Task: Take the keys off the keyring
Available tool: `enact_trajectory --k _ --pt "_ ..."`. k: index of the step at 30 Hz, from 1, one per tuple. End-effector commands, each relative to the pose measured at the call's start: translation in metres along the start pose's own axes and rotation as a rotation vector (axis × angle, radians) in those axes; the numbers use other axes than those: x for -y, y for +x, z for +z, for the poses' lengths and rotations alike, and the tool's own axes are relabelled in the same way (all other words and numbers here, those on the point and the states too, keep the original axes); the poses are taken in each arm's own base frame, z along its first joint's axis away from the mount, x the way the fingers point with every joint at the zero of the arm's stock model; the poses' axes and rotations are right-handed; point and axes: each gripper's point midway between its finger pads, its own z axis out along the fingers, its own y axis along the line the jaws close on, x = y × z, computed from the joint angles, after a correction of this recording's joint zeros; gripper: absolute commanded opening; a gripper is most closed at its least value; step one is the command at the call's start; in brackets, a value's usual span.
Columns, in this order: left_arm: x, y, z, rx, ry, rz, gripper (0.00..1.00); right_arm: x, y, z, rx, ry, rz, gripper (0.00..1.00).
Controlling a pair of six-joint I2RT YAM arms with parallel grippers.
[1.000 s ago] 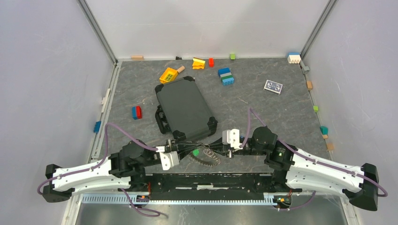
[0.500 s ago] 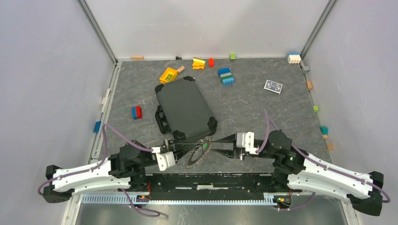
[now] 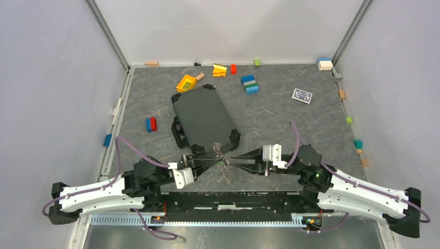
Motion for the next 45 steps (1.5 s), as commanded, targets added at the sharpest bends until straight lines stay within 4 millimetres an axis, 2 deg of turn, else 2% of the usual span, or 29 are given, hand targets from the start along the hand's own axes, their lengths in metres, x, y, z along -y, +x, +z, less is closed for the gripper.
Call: enact_trajectory --k 1,9,25,45 --pt "-0.009 -0.027 0.003 0.103 -0.034 -0.028 0.02 0.002 -0.02 0.004 0.09 0.006 -0.003 0.29" --pt "-0.008 -0.027 0.003 0.107 -0.026 -0.03 0.02 0.006 -0.018 0.01 0.089 0.018 -0.013 0.28" --pt "-0.004 -0.027 0.006 0.106 -0.008 -0.03 0.02 0.0 -0.015 0.016 0.088 -0.026 0.0 0.25" --pt "-0.006 -0.034 0.004 0.129 -0.006 -0.025 0.02 -0.001 0.001 0.017 0.047 -0.022 0.005 0.23"
